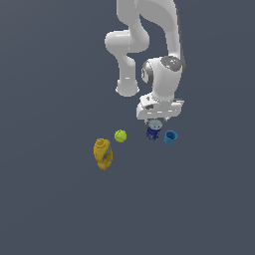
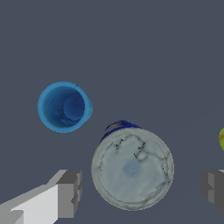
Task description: Pick up a designated object from a clutter of objects.
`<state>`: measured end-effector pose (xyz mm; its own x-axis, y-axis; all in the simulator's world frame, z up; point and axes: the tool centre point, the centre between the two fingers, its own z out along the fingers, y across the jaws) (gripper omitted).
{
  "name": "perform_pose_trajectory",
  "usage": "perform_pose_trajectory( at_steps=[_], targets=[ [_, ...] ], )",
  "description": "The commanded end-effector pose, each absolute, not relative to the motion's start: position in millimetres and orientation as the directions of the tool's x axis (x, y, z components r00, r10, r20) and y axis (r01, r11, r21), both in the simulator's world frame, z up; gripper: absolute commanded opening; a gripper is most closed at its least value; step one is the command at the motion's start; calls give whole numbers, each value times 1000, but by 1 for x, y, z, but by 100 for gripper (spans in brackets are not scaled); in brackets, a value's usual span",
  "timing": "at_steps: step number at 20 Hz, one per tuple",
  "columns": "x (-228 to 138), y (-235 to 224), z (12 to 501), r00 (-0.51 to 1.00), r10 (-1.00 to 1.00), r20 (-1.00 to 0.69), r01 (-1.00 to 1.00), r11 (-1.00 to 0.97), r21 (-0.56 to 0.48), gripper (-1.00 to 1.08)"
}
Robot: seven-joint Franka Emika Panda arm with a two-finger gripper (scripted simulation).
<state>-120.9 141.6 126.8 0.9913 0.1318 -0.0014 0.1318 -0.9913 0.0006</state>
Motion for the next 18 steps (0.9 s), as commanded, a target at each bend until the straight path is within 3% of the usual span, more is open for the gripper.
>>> perform_pose_trajectory(
  at_steps=[1, 18],
  targets=[
    [-124, 143, 124, 991, 134, 0, 134, -991, 0, 100],
    [-125, 143, 80, 991, 134, -1, 134, -991, -1, 100]
  ],
)
